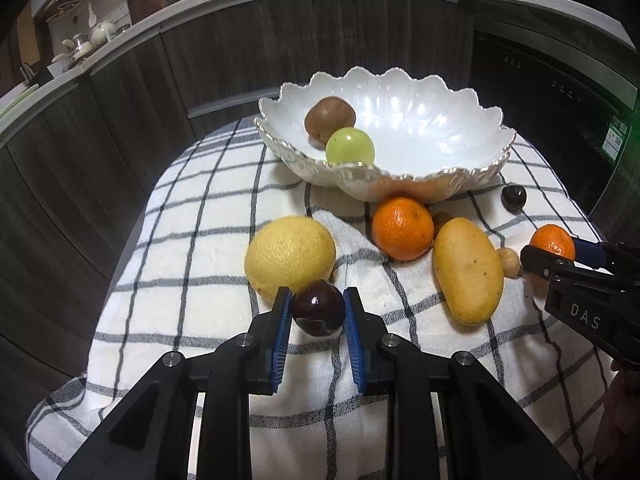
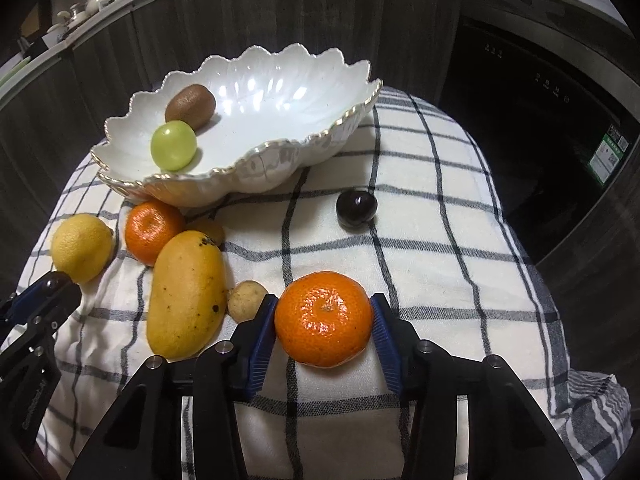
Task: Organize fruits
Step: 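Close the right gripper on the mandarin orange while the left gripper holds the plum, then carry the plum and mandarin into the white bowl and open both grippers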
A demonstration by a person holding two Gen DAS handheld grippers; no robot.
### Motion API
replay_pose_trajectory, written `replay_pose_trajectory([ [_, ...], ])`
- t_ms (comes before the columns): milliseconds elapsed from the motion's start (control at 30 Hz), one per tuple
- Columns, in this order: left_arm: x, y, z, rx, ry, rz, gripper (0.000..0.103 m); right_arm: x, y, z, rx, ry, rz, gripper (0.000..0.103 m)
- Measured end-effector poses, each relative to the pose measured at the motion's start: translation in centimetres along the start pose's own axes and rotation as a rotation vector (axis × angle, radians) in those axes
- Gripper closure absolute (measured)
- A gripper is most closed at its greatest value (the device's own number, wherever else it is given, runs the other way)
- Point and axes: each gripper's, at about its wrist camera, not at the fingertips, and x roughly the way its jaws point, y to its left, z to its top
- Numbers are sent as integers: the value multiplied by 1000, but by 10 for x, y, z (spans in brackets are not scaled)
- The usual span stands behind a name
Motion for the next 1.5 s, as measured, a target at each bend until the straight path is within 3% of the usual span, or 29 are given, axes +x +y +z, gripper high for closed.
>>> replay_pose_trajectory([
  [533, -29, 4, 49, 2, -129, -15, 77, -49, 5, 37, -31, -132, 37, 56],
  [867, 3, 8, 110, -19, -146, -89, 77, -43, 10, 95, -85, -202, 28, 56],
  [1067, 37, 7, 137, -6, -122, -104, 76, -18, 13, 123, -83, -177, 43, 56],
  [1400, 77, 9, 150, -21, -46, -110, 76, 26, 14, 148, -79, -97, 38, 56],
  [1500, 78, 9, 150, -21, -41, -100, 65, 29, 15, 149, -80, -89, 39, 56],
])
